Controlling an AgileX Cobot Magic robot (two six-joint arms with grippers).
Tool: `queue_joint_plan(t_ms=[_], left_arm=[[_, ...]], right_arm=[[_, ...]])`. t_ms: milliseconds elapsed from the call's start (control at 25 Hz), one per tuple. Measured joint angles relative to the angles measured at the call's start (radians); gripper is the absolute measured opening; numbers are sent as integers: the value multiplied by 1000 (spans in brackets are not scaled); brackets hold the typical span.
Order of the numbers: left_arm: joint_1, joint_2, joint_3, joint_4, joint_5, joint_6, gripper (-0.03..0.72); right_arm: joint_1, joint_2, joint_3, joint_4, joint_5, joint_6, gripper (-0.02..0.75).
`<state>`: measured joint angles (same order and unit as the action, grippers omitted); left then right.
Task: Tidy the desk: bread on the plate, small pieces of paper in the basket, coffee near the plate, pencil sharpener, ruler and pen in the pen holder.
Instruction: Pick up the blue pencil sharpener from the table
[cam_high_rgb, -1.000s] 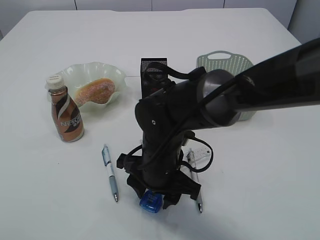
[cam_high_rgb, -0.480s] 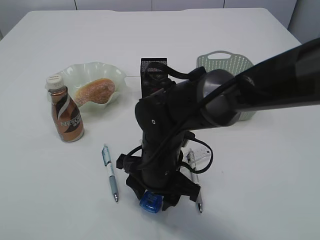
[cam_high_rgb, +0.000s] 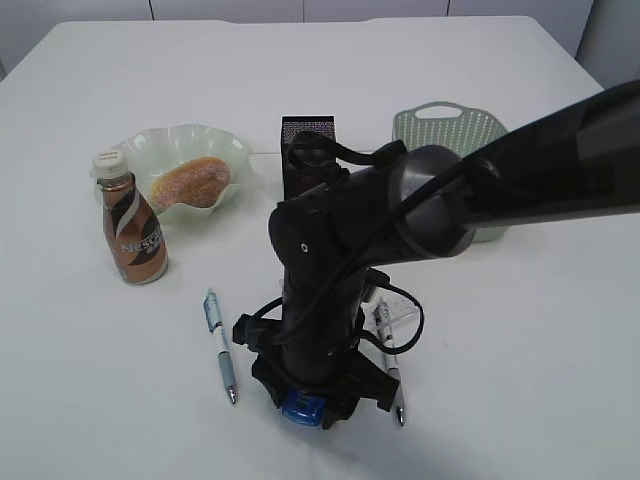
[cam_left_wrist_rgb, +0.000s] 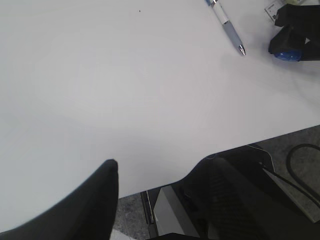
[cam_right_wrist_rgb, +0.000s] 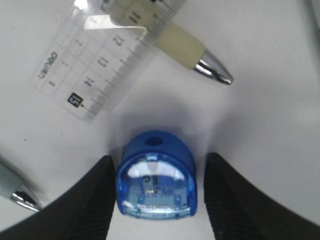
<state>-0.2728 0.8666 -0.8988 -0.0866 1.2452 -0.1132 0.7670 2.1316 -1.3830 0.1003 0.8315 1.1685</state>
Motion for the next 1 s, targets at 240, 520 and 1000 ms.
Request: queue_joint_plan(t_ms=[240,520,1000], left_arm=[[0,0,0,4,0,0,430],[0,0,0,4,0,0,430],[0,0,0,5,0,0,430]], right_arm=[[0,0,0,0,2,-9,448],[0,0,0,0,6,-57,340],[0,7,-18,-45,83,-383,333]])
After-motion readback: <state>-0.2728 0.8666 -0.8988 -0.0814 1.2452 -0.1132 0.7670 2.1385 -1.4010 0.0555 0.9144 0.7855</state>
